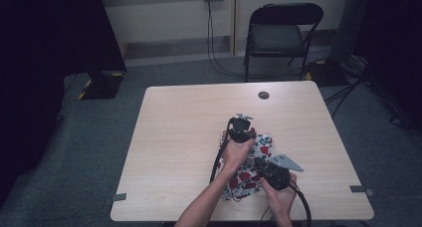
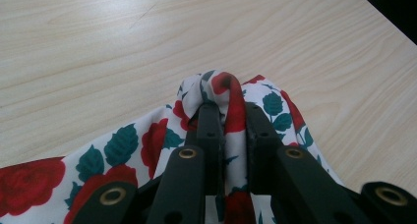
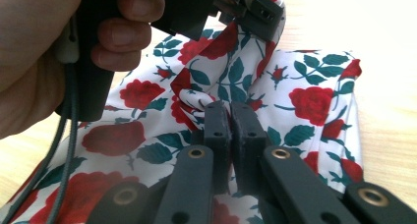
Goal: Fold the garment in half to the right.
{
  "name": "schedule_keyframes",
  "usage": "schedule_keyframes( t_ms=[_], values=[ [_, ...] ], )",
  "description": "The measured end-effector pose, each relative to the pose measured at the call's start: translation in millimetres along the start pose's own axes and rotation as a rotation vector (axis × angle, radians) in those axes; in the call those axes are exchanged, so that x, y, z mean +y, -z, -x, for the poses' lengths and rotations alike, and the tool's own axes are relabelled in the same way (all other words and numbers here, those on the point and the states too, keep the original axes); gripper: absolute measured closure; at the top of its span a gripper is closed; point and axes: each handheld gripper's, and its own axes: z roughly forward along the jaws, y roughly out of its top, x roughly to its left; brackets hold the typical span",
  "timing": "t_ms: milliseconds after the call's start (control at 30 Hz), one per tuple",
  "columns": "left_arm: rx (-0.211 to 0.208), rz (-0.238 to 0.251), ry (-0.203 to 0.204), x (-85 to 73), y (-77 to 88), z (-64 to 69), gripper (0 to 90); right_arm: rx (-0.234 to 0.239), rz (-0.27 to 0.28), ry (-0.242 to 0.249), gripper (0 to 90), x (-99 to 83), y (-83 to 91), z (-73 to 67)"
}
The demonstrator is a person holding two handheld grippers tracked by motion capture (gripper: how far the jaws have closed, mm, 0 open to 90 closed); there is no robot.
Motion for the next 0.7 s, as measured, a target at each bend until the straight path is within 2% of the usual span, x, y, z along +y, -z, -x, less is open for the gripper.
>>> schedule_keyframes(
  t_ms=[67, 133, 233, 400, 500, 700],
  values=[
    [-0.006, -0.005, 0.008, -0.4, -2.3, -1.0, 80.4, -0.001, 0.000, -0.003, 86.9, -0.4, 0.6, 1.7],
    [-0.006, -0.001, 0.017, -1.0, -4.2, -2.2, 80.3, -0.028, 0.003, 0.011, 86.9, -0.5, 1.5, 2.5],
    [-0.034, 0.003, 0.031, -1.4, -6.1, -3.2, 76.6, -0.028, -0.002, 0.012, 86.9, -0.6, 1.7, 3.6],
    [-0.073, 0.004, 0.024, -1.4, -4.0, -4.2, 69.9, -0.030, -0.006, 0.012, 86.9, -1.1, 0.2, 5.0],
    [-0.082, 0.016, 0.029, -1.2, -1.9, -4.9, 52.9, -0.032, -0.009, 0.010, 86.9, -1.8, -0.2, 5.9],
    [-0.104, 0.062, 0.059, -0.9, 11.1, -12.7, 39.6, -0.041, -0.006, 0.003, 86.9, -2.4, 1.2, 9.6]
  ],
)
